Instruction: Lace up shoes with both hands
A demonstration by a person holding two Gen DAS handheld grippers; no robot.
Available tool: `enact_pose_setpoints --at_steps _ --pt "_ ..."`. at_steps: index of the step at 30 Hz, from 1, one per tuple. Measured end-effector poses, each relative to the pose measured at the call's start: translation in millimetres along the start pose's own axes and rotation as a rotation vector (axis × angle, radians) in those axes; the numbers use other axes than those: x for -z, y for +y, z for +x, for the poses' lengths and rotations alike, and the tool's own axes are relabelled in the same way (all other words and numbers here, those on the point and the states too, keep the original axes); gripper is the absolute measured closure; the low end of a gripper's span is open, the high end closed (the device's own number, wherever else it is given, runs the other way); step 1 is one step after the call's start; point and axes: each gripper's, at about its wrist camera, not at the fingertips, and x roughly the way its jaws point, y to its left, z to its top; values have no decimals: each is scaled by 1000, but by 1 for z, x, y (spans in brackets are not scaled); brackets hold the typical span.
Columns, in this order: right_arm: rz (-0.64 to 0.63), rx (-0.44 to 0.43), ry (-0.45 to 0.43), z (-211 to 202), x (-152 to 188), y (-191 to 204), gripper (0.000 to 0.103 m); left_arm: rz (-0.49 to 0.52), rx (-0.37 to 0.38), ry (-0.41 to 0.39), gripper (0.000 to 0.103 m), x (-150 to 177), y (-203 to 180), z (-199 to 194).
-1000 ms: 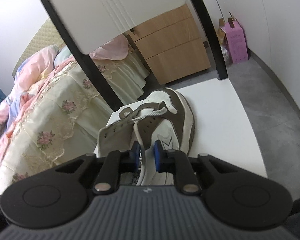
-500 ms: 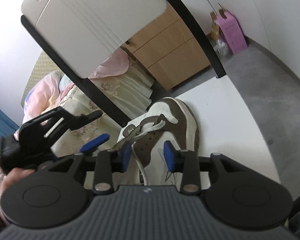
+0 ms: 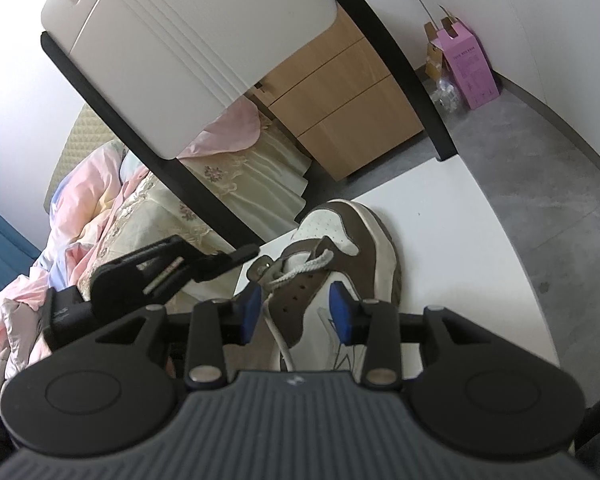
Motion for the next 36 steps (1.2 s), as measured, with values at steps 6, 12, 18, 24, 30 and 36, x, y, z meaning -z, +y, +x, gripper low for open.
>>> enact_pose_setpoints --at_steps 6,12,18,24,30,36 --pt "-39 14 10 1 -3 3 61 -1 -36 -4 56 -24 7 5" --pt "-67 -4 7 4 -6 17 61 12 16 0 56 -33 15 16" --pt "-257 34 -29 7 -5 54 56 58 68 41 68 -52 26 23" --pt "-426 47 -31 23 -6 87 56 128 154 59 99 -71 6 10" --pt "-669 55 42 65 -9 125 58 270 205 84 99 -63 -26 -6" --pt "-742 117 117 106 -20 134 72 324 241 79 99 -55 -36 -10"
